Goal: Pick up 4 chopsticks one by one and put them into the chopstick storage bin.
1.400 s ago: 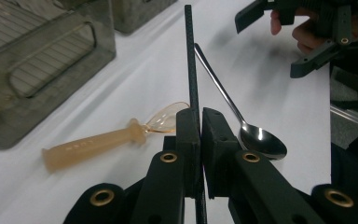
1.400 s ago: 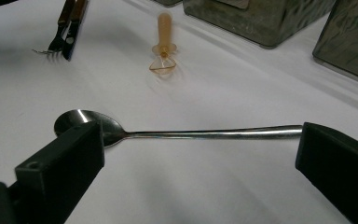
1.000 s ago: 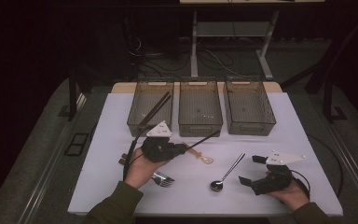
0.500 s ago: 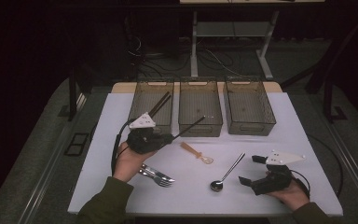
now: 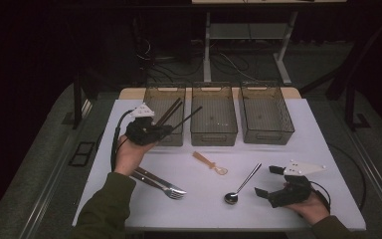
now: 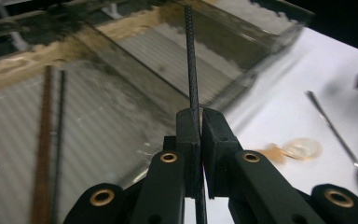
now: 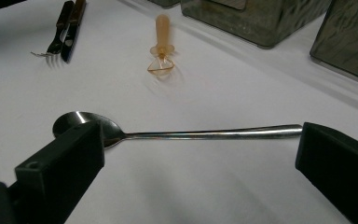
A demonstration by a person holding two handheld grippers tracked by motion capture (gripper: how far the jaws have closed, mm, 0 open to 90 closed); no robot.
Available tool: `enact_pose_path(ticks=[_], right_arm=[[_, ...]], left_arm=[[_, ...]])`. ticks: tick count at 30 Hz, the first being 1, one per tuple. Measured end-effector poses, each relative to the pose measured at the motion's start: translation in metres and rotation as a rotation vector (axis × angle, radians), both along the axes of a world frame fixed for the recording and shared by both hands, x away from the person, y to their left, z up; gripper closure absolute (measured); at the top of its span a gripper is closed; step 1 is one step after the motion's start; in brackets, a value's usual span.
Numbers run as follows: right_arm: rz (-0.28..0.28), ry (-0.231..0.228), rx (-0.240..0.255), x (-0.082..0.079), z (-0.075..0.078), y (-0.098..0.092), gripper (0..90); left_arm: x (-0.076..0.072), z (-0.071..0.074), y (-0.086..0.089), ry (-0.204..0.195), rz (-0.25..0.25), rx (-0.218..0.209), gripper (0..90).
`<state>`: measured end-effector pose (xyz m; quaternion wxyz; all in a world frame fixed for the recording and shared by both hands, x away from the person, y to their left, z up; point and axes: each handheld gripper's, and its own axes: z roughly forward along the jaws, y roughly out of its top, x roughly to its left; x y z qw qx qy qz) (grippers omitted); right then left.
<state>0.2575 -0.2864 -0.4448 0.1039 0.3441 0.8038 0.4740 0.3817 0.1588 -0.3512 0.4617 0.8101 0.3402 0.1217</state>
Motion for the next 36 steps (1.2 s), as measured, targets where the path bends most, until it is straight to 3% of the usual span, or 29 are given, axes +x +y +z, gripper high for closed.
enact_pose_path(ticks=[9, 21, 30, 36], right_arm=[[-0.004, 0.004, 0.004, -0.001, 0.0, 0.0, 1.2], [-0.003, 0.0, 0.007, -0.001, 0.001, 0.0, 1.2], [0.001, -0.005, 0.011, -0.001, 0.001, 0.0, 1.2], [0.001, -0.004, 0.011, -0.001, 0.001, 0.0, 1.2]], left_arm=[[0.038, 0.004, 0.006, 0.022, 0.083, 0.018, 85.7], [0.079, -0.005, 0.008, 0.042, 0.157, 0.046, 85.6], [0.096, -0.025, 0.012, 0.072, 0.229, 0.059, 85.6], [0.101, -0.031, 0.01, 0.085, 0.247, 0.095, 85.6]])
